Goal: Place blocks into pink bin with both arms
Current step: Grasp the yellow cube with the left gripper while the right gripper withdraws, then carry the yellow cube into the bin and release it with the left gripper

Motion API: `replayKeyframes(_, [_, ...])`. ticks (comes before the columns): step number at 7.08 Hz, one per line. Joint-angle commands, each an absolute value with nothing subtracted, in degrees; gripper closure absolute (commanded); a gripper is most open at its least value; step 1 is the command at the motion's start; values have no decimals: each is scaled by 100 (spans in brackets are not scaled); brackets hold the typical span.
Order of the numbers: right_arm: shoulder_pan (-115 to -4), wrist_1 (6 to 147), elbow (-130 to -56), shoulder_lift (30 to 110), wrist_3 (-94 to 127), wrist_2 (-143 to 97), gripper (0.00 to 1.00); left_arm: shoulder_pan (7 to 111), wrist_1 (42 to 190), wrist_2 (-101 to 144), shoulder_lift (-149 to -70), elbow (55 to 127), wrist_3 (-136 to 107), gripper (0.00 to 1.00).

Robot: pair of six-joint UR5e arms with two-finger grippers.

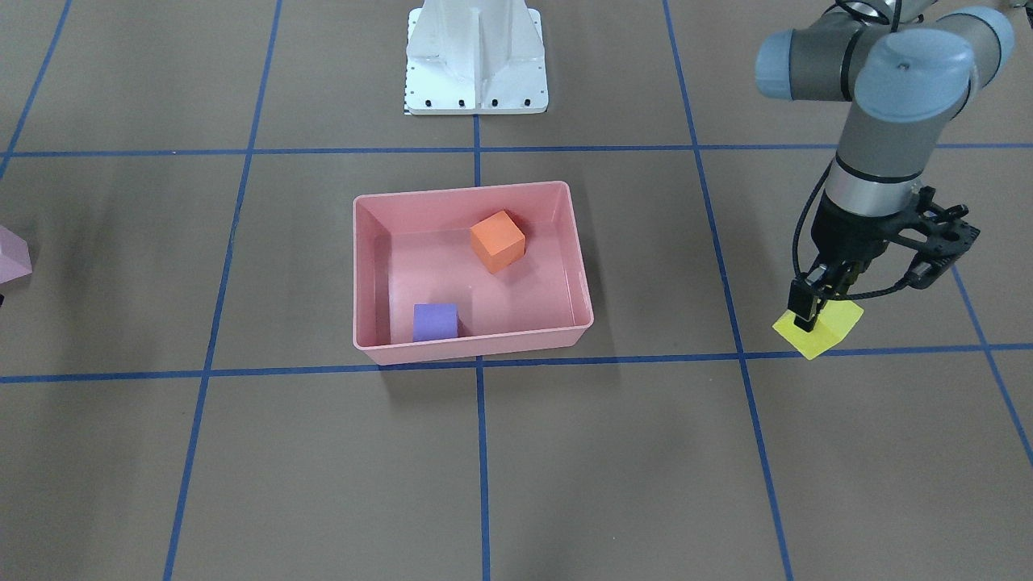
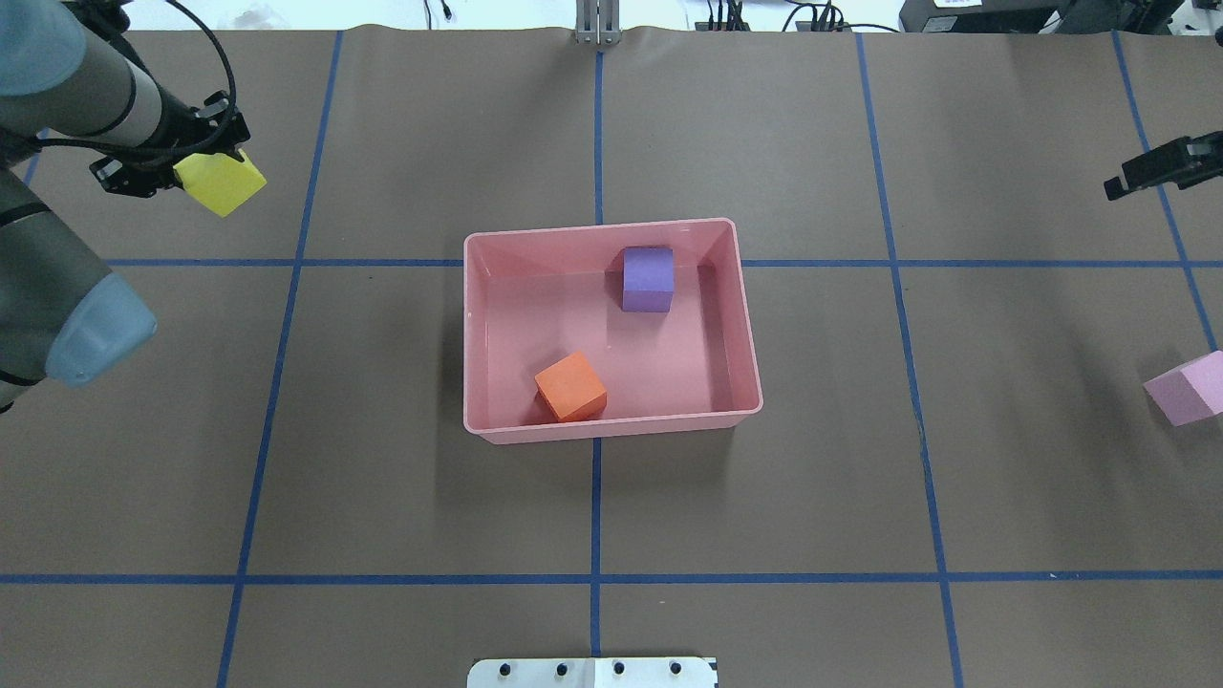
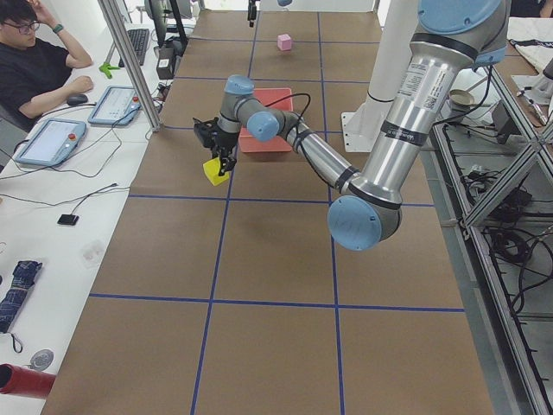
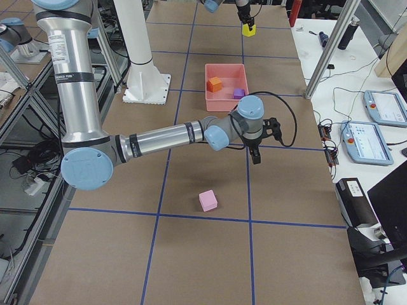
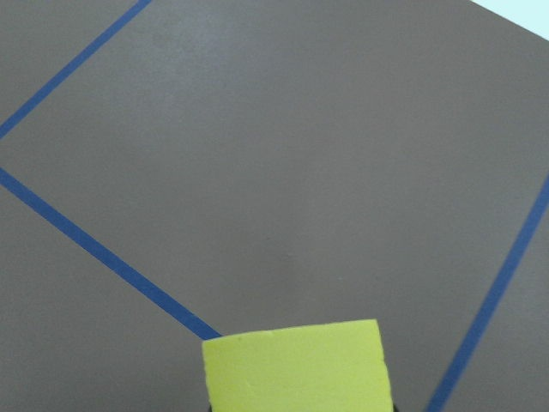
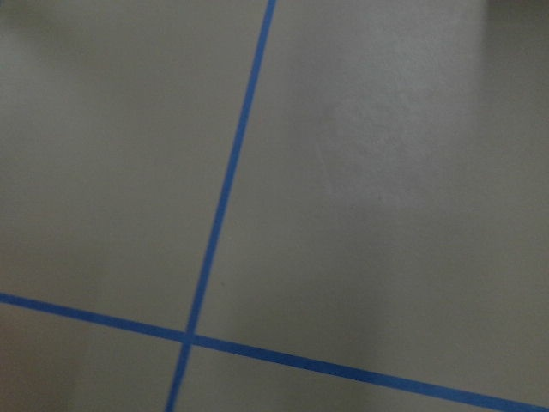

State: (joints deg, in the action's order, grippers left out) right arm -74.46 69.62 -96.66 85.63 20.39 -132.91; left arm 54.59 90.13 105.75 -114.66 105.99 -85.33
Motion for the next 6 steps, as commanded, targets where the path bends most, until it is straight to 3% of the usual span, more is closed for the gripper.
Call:
replayKeyframes(1, [-7401,7309,-9581,9096,1295,-13087,0,5266,8624,10784,-12335,10688,-9163,100])
replayKeyframes(6, [-6997,7866,-9317,9246,274,-12700,0,4264,8631,10522,-13409,10163,-9992,100])
